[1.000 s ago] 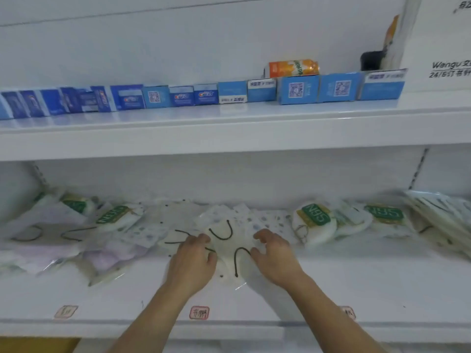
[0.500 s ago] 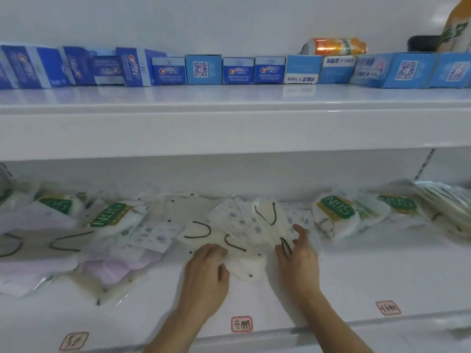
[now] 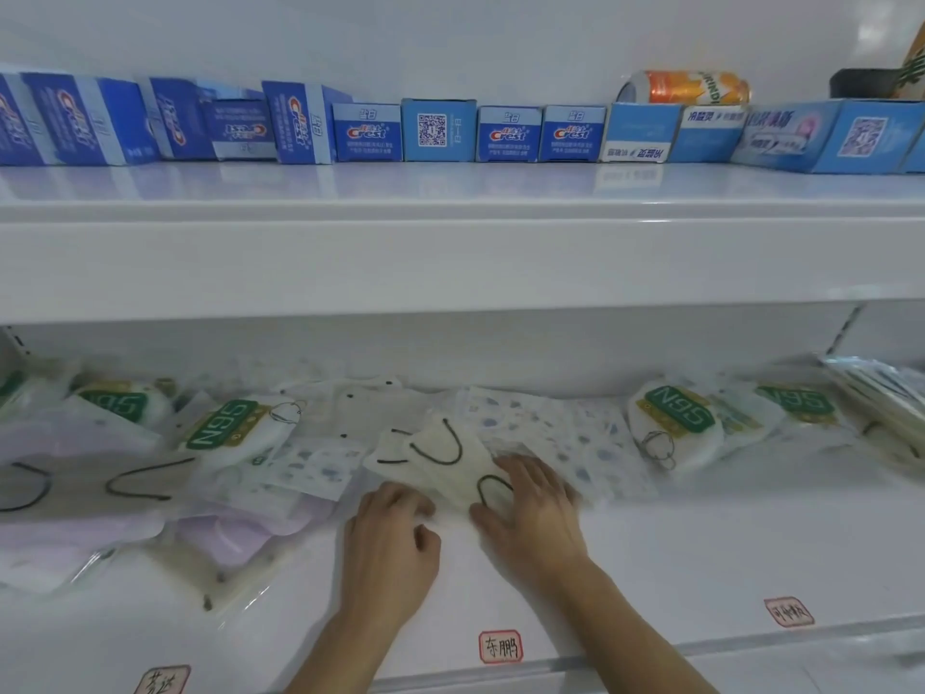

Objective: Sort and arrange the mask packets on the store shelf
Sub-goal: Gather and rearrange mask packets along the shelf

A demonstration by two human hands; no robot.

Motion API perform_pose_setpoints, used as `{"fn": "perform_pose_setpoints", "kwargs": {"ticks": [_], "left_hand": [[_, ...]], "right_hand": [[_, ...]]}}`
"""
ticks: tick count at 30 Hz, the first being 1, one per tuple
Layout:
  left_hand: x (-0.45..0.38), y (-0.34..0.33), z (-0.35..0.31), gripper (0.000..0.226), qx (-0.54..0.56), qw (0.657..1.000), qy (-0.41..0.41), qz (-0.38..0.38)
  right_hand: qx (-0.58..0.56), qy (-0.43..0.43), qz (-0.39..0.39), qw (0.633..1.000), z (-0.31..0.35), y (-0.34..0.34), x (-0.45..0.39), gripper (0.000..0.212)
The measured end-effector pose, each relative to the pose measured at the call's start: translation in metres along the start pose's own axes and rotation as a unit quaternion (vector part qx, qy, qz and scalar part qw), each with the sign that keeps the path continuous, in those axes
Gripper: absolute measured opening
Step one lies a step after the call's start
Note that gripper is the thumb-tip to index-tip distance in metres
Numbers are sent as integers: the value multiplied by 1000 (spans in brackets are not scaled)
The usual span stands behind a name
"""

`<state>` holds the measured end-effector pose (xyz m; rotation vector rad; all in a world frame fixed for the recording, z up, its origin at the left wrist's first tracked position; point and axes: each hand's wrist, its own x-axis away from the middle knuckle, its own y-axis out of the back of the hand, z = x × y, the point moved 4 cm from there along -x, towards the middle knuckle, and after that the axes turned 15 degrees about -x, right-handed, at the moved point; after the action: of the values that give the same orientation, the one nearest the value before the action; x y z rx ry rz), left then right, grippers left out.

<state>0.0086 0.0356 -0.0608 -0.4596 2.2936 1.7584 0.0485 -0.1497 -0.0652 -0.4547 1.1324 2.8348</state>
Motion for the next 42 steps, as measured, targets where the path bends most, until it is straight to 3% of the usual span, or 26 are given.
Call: {"fn": "perform_pose_setpoints", "kwargs": {"ticks": [5, 9, 13, 16, 22, 25, 28, 30, 34, 37, 42], "left_hand": [[9, -1, -3, 26, -30, 999, -10, 35], [9, 1, -4, 7, -3, 999, -17, 28], [11, 3, -7, 23, -13, 999, -39, 6], [11, 4, -9, 31, -24, 998, -48, -30], [9, 25, -2, 17, 74, 987, 29, -142], [10, 38, 13, 25, 245, 944, 146, -168], [8, 40, 31, 16, 393, 857, 282, -178], [6, 35, 39, 20, 427, 833, 307, -171], [3, 24, 35, 40, 396, 881, 233, -113], [1, 29, 26, 16, 417, 881, 204, -94], [2, 31, 19, 12, 437, 880, 174, -65]], "right_hand": [[-82, -42, -89, 992, -13, 9, -2, 34], [-108, -41, -106, 988, -20, 11, -1, 34], [-135, -37, -36, 990, -13, 14, 0, 33], [-83, 47, -13, 995, 0, 7, 3, 31], [-13, 37, -36, 999, -8, 0, -3, 39], [-20, 37, -67, 997, -14, -1, -4, 37], [-49, 8, -105, 993, -17, 4, -5, 38], [-83, -1, -129, 988, -14, 12, -4, 31], [-211, -24, -153, 965, 1, 29, 4, 15], [-311, -56, -176, 932, 19, 28, 10, 24], [-355, -55, -73, 931, 61, -21, 14, 17]]}}
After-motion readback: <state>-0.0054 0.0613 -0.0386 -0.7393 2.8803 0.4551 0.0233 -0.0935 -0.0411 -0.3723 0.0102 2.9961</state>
